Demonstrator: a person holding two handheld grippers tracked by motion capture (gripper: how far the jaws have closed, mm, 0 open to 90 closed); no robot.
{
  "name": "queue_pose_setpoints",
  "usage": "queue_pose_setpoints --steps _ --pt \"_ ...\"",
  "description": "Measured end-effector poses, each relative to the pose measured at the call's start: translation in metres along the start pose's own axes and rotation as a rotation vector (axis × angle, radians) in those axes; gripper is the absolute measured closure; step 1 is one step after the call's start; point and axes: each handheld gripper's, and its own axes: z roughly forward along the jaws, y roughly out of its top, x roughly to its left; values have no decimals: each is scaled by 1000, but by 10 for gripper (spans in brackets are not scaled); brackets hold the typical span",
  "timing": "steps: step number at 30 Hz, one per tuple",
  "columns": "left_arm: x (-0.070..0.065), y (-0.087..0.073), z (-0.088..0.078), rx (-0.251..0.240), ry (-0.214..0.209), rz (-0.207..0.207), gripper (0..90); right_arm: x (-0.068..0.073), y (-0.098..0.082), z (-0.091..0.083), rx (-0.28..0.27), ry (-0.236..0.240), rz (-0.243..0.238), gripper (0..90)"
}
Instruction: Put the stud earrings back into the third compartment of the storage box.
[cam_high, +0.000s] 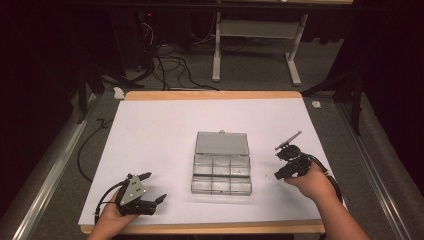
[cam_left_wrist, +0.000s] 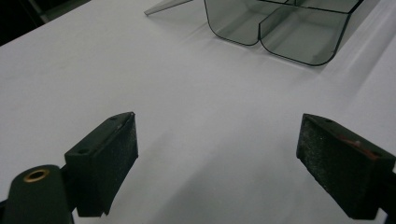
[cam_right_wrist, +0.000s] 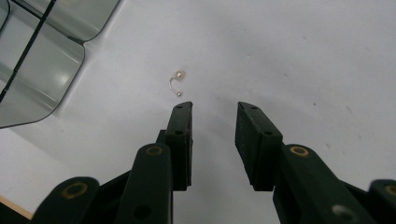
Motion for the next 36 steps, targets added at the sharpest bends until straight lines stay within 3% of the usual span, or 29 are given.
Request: queue_pose_setpoints --steps 20,25,31,36 --pt "0 0 0 1 -3 3 132 17 25 32 40 18 -47 733" --pt "-1 0 0 -3 -1 10 133 18 28 33 43 8 -42 759" --pt "-1 0 0 -2 -2 12 133 20 29 33 42 0 -76 864" --pt "-1 0 0 -1 0 13 133 23 31 32 46 -3 -93 869"
